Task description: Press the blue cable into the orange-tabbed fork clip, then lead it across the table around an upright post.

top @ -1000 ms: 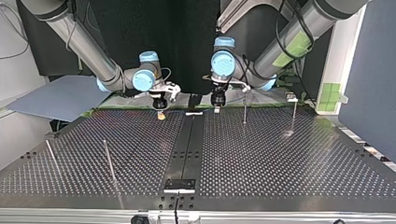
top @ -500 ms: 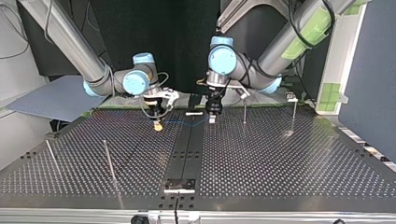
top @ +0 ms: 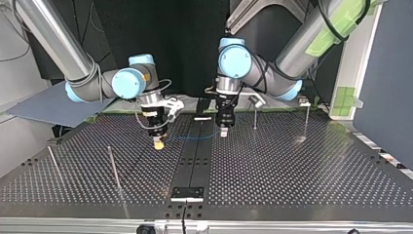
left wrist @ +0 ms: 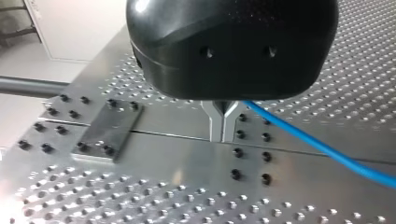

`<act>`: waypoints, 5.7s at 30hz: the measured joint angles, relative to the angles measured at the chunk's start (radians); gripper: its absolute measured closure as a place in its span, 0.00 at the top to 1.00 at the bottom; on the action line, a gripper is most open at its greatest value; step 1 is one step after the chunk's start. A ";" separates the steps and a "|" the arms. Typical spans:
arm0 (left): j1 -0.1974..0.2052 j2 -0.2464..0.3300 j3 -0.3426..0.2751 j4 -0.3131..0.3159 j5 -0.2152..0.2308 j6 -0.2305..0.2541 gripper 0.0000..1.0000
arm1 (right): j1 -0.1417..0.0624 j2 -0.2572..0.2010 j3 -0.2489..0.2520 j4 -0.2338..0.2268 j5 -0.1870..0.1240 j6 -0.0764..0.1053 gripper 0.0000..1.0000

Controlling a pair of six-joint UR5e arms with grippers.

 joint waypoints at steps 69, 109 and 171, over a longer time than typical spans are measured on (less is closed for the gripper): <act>-0.143 -0.163 0.605 -0.482 0.021 0.056 0.02 | -0.207 -0.318 -0.025 0.127 0.006 0.012 0.00; -0.175 -0.419 0.992 -0.619 0.050 0.013 0.02 | -0.350 -0.262 -0.015 0.127 -0.013 0.022 0.00; -0.168 -0.486 0.846 -0.418 0.046 -0.010 0.99 | -0.365 0.010 0.259 -0.129 -0.010 0.060 0.00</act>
